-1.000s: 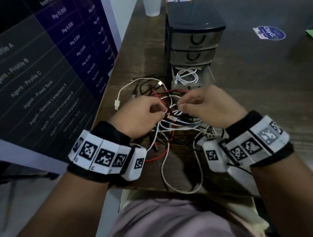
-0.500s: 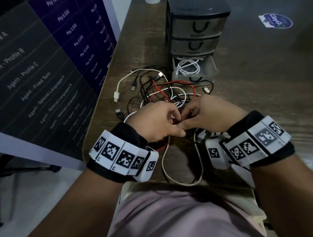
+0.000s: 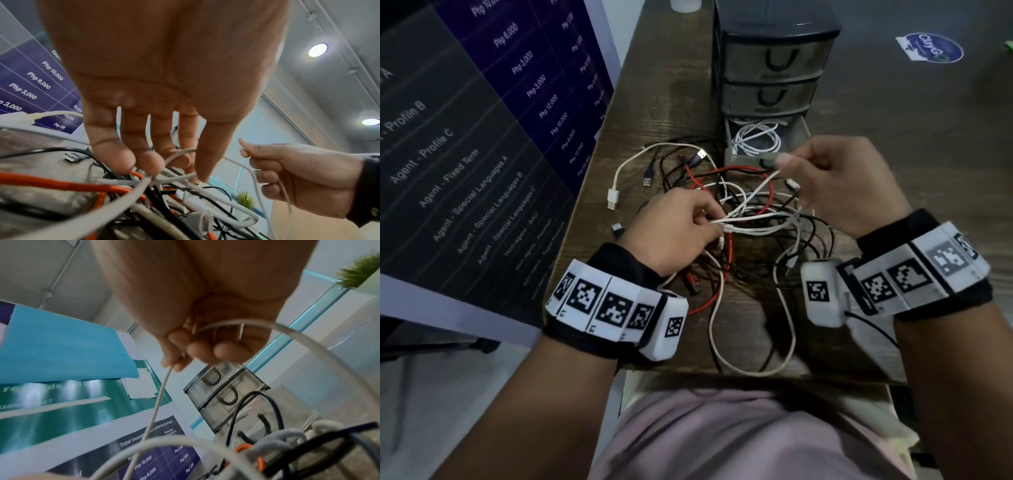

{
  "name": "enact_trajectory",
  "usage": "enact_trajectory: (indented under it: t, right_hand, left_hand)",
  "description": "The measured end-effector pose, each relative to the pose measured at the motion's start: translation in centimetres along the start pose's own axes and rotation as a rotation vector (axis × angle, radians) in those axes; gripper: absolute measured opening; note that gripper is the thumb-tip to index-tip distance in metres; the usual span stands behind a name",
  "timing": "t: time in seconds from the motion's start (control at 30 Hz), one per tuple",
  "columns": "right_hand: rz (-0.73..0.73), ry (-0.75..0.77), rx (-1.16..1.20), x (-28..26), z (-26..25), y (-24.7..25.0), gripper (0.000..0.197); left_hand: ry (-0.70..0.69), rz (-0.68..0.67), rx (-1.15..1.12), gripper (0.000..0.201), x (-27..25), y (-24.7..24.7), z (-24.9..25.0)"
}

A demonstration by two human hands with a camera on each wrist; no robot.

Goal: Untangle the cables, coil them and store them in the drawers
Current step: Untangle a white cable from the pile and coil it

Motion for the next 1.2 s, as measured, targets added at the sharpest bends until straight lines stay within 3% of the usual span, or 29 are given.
enact_trajectory:
  t: [0.27,0.4,0.47,0.57,0.67,0.8,0.93,1.03,1.2]
  right_hand:
    - [0.560,0.153,0.417,1.2,0.0,4.5,0.032]
    - [0.692,0.167,0.479,1.8,0.7,5.5,0.032]
    - [0.642,0.140,0.391,1.8,0.9,5.5,0.032]
    - [0.397,0.035,0.162,1.9,1.2,4.4,0.020]
    - [0.261,0.007,0.048,1.7,1.6,3.4,0.008]
    - [0.278,0.025,-0.008,1.9,1.2,3.2,0.008]
    - [0.265,0.098,0.039,1.7,-0.2,2.8,0.012]
    - [0.154,0.170,0.112,1.0,-1.7,1.1,0.009]
    - [-0.233,0.135,0.140,-0.4,-2.7,-2.7,0.010]
  left_hand:
    - [0.019,0.016,0.002,0.017,0.0,0.2,-1.6]
    - [0.033,0.062,0.045,0.027,0.0,0.6,-1.7]
    - [0.040,0.082,0.071,0.029,0.0,0.8,-1.8]
    - [0.008,0.009,0.023,0.026,-0.2,0.9,-1.6]
    - [-0.013,-0.087,-0.129,0.046,-0.6,1.1,-1.4]
    - [0.012,0.144,-0.241,0.041,0.2,2.9,-2.0]
    - [0.115,0.375,-0.083,0.038,2.4,5.4,-3.9]
    - [0.118,0.318,0.045,0.042,4.1,5.8,-3.8]
    - [-0.079,0.029,0.135,0.017,5.1,3.1,-0.8]
Point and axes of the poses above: each hand's wrist, its own x-axis towards the middle knuckle, its own y-axis out of the back of the hand, z = x × y, the point moved 3 cm from there along x, towards the middle knuckle, and after that the axes turned 11 degrees about x, right-handed, at the moved point
